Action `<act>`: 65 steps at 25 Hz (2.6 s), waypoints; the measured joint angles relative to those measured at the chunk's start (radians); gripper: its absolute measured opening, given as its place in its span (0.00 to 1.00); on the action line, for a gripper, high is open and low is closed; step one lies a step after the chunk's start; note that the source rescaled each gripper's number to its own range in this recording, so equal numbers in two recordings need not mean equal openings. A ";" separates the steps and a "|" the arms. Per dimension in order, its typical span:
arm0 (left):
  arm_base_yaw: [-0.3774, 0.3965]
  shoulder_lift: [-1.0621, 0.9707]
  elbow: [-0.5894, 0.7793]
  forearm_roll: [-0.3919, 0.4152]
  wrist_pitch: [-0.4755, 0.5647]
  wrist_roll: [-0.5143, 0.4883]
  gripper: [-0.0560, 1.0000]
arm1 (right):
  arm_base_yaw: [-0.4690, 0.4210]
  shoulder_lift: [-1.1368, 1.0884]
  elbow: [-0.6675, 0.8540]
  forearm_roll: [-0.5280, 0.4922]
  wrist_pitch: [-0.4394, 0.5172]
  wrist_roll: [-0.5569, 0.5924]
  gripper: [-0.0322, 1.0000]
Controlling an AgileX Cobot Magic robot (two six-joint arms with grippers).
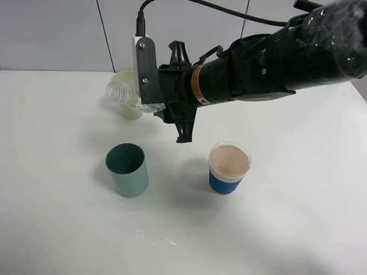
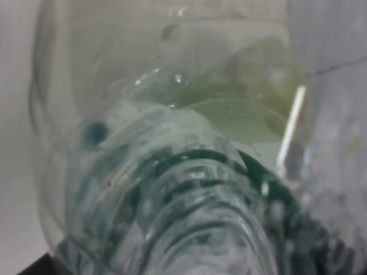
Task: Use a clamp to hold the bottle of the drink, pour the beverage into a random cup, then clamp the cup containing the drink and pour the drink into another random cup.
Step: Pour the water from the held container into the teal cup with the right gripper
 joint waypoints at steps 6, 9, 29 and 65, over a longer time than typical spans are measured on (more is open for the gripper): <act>0.000 0.000 0.000 0.000 0.000 0.000 1.00 | 0.015 0.000 0.000 -0.028 0.007 -0.010 0.05; 0.000 0.000 0.000 0.000 0.000 0.000 1.00 | 0.018 0.000 0.000 -0.044 0.009 -0.024 0.05; 0.000 0.000 0.000 0.000 0.000 0.000 1.00 | 0.059 0.020 -0.053 -0.173 0.259 0.005 0.05; 0.000 0.000 0.000 0.000 0.000 0.000 1.00 | 0.088 0.036 -0.072 -0.265 0.263 -0.191 0.05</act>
